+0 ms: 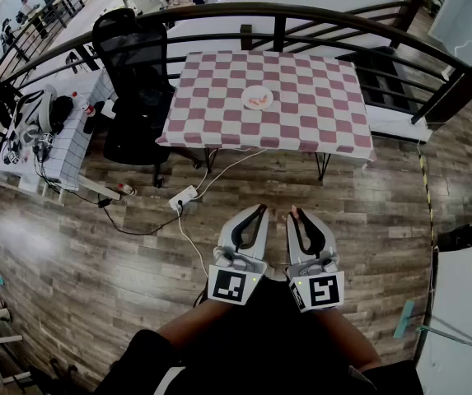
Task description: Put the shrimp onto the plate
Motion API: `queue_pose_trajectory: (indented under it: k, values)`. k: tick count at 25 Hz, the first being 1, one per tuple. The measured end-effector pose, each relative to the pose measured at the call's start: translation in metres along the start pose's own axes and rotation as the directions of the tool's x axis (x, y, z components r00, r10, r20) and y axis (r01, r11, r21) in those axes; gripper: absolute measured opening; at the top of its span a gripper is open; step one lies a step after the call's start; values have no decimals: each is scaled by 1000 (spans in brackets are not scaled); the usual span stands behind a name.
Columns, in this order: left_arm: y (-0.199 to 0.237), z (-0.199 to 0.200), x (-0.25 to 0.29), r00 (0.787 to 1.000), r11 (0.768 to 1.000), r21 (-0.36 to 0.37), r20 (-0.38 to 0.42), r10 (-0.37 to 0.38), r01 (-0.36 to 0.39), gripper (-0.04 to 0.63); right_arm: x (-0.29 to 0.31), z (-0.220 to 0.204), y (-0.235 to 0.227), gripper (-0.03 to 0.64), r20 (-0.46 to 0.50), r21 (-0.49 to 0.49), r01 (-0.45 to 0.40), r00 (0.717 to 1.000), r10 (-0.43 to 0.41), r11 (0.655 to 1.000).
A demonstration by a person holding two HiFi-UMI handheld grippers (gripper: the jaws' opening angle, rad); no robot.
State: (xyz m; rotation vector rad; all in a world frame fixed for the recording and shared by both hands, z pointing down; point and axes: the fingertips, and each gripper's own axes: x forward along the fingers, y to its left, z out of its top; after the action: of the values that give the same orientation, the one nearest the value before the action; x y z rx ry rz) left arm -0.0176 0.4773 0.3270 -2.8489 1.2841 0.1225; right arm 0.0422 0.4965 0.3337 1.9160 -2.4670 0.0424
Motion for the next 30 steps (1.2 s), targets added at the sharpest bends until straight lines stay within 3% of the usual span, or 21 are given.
queue_pose_trajectory:
  k: [6,17,25,30]
  values:
    - [-6,-7,-1,1000,1000,-21,4,11,-11,8,-8,-7,-8,57,-8,65,-29,1000,30,997]
    - [25,-20,12,998,998,-7,-12,57,-57,8,-6,-23,-33,58,-26,122,24,999,-21,992]
    - [54,-35,68,999,998,-39,-3,40,-40,8,34,-35,-67,58,-56,132,72,996,-65,989]
    - [72,-40,111,999,1000,7,-38,10,-10,8,83,-40,-85,58,-84,134,70,995,-59,988]
